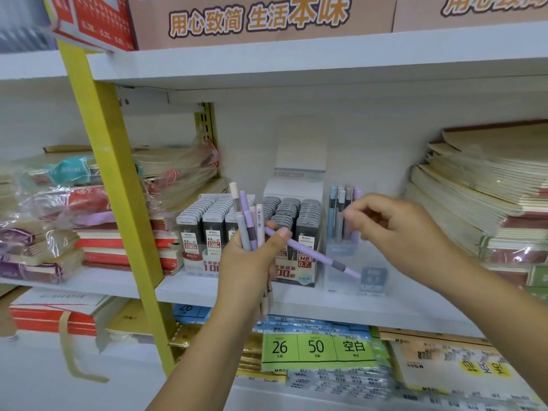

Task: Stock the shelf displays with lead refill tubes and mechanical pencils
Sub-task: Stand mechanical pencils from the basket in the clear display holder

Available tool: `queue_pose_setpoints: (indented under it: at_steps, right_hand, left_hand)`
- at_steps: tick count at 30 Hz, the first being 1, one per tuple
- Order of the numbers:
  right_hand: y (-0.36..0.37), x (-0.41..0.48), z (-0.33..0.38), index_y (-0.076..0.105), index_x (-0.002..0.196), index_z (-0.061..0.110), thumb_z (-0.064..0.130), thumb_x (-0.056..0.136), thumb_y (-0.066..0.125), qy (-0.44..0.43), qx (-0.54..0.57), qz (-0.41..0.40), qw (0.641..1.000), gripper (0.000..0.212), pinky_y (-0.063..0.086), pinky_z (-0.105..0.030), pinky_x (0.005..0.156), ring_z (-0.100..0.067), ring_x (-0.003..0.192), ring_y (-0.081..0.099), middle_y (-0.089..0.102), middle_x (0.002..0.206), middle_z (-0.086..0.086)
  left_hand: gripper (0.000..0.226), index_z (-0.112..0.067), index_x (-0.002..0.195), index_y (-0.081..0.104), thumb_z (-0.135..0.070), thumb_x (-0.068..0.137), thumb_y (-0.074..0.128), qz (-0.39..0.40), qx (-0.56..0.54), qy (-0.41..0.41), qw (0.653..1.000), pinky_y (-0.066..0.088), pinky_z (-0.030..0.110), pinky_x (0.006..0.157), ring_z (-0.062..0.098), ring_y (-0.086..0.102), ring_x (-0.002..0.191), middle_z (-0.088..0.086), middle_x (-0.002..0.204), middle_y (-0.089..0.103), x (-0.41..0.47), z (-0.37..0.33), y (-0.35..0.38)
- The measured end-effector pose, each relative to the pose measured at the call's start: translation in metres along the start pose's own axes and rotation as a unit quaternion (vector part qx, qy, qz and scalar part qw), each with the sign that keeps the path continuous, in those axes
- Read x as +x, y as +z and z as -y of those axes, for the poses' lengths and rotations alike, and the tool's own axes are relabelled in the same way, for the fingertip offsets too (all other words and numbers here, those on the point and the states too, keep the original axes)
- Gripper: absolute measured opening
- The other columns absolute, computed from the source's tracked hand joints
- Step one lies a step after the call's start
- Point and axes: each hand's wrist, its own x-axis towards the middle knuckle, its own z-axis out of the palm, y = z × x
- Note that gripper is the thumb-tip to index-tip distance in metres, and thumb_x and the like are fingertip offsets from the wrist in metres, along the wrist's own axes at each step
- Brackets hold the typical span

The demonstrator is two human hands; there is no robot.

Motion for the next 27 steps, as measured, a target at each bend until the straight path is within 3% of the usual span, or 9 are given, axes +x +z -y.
queue_pose_setpoints:
  at_steps: [3,5,7,11,14,16,19,23,27]
  right_hand:
    - [0.002,-0.029,0.006,0.065,0.096,0.041,0.048,0.075,0.065,0.035,0.093,0.079,0.992,0.022,0.047,-0.009,0.068,0.001,0.077,0.06,0.065,0.086,0.023]
    - [0.005,-0.035,0.003,0.067,0.099,0.037,0.031,0.076,0.074,0.061,0.144,0.071,0.985,0.025,0.052,-0.015,0.072,-0.004,0.075,0.063,0.066,0.087,0.016]
    - [0.004,-0.035,-0.001,0.07,0.093,0.03,0.013,0.078,0.075,0.088,0.196,0.037,0.976,0.023,0.056,-0.021,0.069,-0.009,0.073,0.066,0.07,0.083,0.009]
    - [-0.003,-0.025,0.0,0.074,0.089,0.028,0.02,0.08,0.07,0.094,0.299,-0.073,0.947,0.013,0.053,-0.016,0.061,-0.007,0.066,0.065,0.072,0.078,0.001]
    - [-0.013,-0.007,0.0,0.074,0.089,0.029,0.03,0.08,0.064,0.085,0.352,-0.124,0.924,0.013,0.056,-0.019,0.068,-0.01,0.082,0.07,0.074,0.089,0.002]
    - [-0.022,0.006,-0.002,0.066,0.093,0.021,0.018,0.093,0.058,0.065,0.373,-0.156,0.912,0.009,0.057,-0.024,0.071,-0.019,0.091,0.072,0.075,0.093,-0.003]
    - [-0.032,0.018,-0.008,0.058,0.094,0.029,0.013,0.1,0.049,0.01,0.25,-0.161,0.955,0.02,0.058,-0.027,0.07,-0.016,0.089,0.071,0.074,0.087,0.0]
    - [-0.024,0.025,-0.018,0.056,0.09,0.034,0.024,0.094,0.056,-0.007,-0.003,-0.061,0.998,0.011,0.056,-0.043,0.077,-0.012,0.079,0.067,0.071,0.085,0.008]
    - [-0.011,0.025,-0.029,0.06,0.097,0.02,0.021,0.094,0.058,0.015,-0.03,-0.014,0.999,0.004,0.053,-0.049,0.081,-0.023,0.084,0.067,0.071,0.087,-0.002]
  left_hand:
    - [0.015,-0.032,0.078,0.073,-0.038,0.066,0.081,-0.01,-0.041,0.009,0.999,0.036,0.022,0.042,0.01,0.038,0.044,-0.002,0.058,0.051,-0.001,0.001,0.004]
    - [0.012,-0.032,0.077,0.073,-0.036,0.069,0.081,-0.022,-0.055,0.01,0.998,0.036,0.022,0.042,0.009,0.039,0.045,0.0,0.063,0.053,-0.002,0.003,0.008]
    - [0.01,-0.03,0.078,0.072,-0.034,0.073,0.08,-0.027,-0.046,0.005,0.999,0.036,0.022,0.041,0.009,0.039,0.044,-0.002,0.058,0.052,-0.004,0.005,0.011]
    - [0.02,-0.018,0.095,0.068,-0.032,0.083,0.076,0.026,0.038,-0.017,0.999,0.041,0.02,0.042,0.007,0.043,0.044,0.001,0.069,0.073,-0.008,0.005,0.016]
    - [0.013,-0.021,0.097,0.066,-0.031,0.09,0.071,0.08,0.101,-0.023,0.991,0.043,0.019,0.044,0.007,0.046,0.045,0.002,0.078,0.076,-0.009,0.004,0.022]
    - [0.017,-0.02,0.092,0.063,-0.035,0.09,0.07,0.084,0.119,-0.024,0.989,0.043,0.021,0.045,0.009,0.045,0.045,-0.002,0.066,0.068,-0.008,0.004,0.024]
    - [0.026,-0.019,0.089,0.055,-0.043,0.092,0.065,0.088,0.154,-0.024,0.984,0.042,0.024,0.046,0.011,0.042,0.046,-0.006,0.056,0.05,-0.006,0.005,0.022]
    - [0.025,-0.024,0.092,0.056,-0.049,0.094,0.058,0.114,0.166,-0.026,0.979,0.041,0.025,0.049,0.011,0.042,0.049,-0.01,0.054,0.046,-0.008,0.008,0.02]
    - [0.022,-0.033,0.08,0.058,-0.045,0.098,0.055,0.134,0.127,-0.037,0.982,0.036,0.022,0.044,0.008,0.039,0.047,-0.008,0.059,0.045,-0.009,0.009,0.022]
